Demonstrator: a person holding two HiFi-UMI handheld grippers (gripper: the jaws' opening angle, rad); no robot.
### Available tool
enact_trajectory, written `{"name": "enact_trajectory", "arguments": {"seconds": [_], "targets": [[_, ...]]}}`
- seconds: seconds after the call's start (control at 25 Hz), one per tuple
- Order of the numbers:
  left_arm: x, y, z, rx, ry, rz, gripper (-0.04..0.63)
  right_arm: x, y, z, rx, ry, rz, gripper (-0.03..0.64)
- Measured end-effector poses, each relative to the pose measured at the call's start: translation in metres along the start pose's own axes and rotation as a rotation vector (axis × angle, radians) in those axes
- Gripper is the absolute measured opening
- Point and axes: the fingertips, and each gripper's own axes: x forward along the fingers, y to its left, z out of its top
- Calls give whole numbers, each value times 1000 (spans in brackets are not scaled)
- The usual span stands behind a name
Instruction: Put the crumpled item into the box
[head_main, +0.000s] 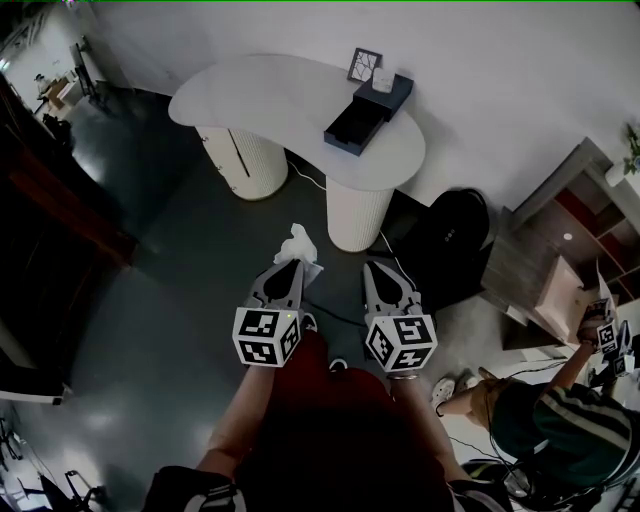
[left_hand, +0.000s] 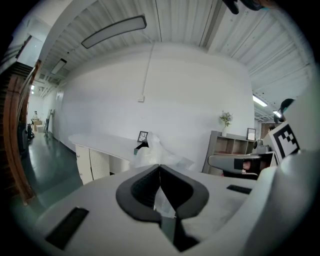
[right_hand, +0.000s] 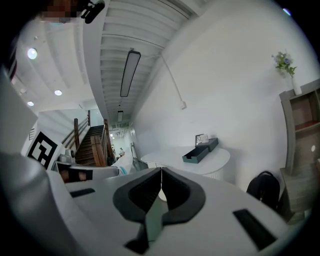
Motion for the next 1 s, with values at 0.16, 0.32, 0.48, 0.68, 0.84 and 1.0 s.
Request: {"name": "enact_trajectory", "arguments": {"seconds": [0.16,0.32,0.48,0.68,0.84,1.0], "targets": [[18,16,3,-14,-4,-4,23,20,-3,2,-11,6,-3,15],[43,29,7,-23,-4,-17,23,43,-15,8,-18,15,-17,15],[70,44,14,-24,3,-31,23,71,-28,15,-18,23,-39,15],[103,70,30,-21,-2,-59,23,111,-36,24,-4,21,-64,15],[126,90,45,-15,-11,-80,23,139,-40,31,4,25,-85,15],[148,104,57,-9,-12,-112,25,164,-45,37,14,28,-118,15]]}}
